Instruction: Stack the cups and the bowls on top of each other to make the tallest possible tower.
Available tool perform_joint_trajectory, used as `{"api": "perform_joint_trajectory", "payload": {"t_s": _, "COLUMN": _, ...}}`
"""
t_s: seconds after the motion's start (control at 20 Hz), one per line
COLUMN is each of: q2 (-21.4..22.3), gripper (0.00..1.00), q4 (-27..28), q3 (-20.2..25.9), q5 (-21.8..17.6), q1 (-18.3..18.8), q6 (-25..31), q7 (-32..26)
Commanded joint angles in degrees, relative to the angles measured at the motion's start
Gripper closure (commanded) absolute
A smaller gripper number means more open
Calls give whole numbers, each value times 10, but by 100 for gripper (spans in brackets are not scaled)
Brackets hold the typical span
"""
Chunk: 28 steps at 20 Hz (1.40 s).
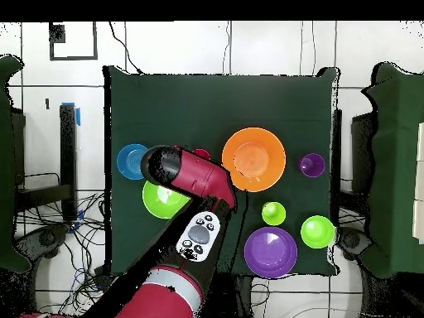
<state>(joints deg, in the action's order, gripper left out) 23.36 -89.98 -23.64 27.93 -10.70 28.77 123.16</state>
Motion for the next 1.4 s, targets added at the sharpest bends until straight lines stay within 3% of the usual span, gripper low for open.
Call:
{"api": "perform_joint_trajectory", "payload": {"t_s": 0.05, "q2": -24, "gripper": 100, "q4": 21, "q3": 86, "q5": 21, "q1": -8, "q6": -31, "q7": 115}}
{"api": "perform_joint_trajectory", "payload": {"t_s": 0.55, "q2": -36, "gripper": 100, "q4": 35, "q3": 74, "q5": 33, "q1": -19, "q6": -32, "q7": 123}}
{"api": "perform_joint_trajectory", "payload": {"t_s": 1.1, "q2": -61, "gripper": 100, "q4": 49, "q3": 87, "q5": 48, "q1": -7, "q6": -73, "q7": 110}}
{"api": "perform_joint_trajectory", "payload": {"t_s": 1.4, "q2": -64, "gripper": 100, "q4": 59, "q3": 78, "q5": 45, "q1": -5, "q6": -61, "q7": 102}}
